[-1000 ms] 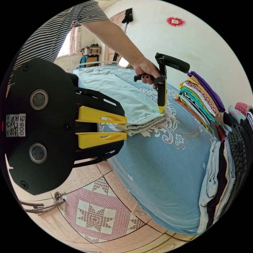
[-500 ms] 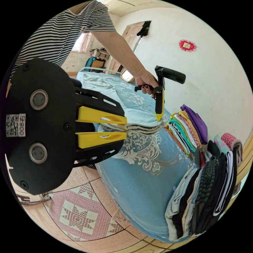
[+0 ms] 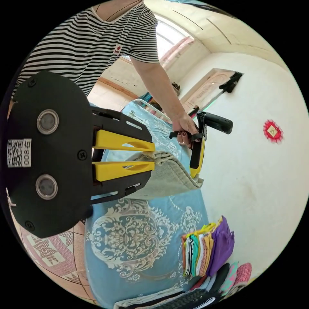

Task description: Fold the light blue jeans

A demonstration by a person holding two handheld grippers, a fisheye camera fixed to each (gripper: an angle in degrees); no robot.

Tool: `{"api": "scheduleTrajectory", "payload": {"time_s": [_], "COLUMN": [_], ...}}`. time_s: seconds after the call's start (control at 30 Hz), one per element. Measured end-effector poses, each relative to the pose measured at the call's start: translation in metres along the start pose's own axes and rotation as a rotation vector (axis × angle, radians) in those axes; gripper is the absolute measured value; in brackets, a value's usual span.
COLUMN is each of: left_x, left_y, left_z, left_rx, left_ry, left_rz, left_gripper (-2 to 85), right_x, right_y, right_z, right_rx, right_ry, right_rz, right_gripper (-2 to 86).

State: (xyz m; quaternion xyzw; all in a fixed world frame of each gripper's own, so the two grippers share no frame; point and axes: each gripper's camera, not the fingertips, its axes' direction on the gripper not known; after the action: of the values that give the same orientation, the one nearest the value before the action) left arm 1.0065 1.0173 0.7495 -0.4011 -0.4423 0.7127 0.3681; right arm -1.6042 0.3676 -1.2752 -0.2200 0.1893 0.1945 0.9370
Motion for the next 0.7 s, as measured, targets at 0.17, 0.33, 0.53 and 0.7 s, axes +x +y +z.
{"api": "scheduleTrajectory", "payload": {"time_s": [0.17,0.33,0.53,0.7], "left_x": [-0.033,-0.069,-0.108,-0.133], "left_y": [0.124,0.237,0.354,0.444], "left_z": [-0.038,-0.045,-0.021,0.002], "left_rx": [0.048,0.075,0.067,0.029], "left_ry": [-0.019,0.005,0.037,0.018], "left_rz": [-0.127,-0.263,-0.411,-0.565], "left_gripper": [1.5,1.7,2.2,1.5], "right_x": [-0.073,-0.126,-0.17,-0.194], "right_y": [-0.046,-0.081,-0.107,-0.124], "right_z": [0.072,0.143,0.23,0.288], "right_rx": [-0.154,-0.306,-0.501,-0.621], "right_ry": [-0.098,-0.125,-0.12,-0.148], "right_rz": [-0.112,-0.196,-0.226,-0.204], "right_gripper": [5.5,5.5,5.6,5.7]}}
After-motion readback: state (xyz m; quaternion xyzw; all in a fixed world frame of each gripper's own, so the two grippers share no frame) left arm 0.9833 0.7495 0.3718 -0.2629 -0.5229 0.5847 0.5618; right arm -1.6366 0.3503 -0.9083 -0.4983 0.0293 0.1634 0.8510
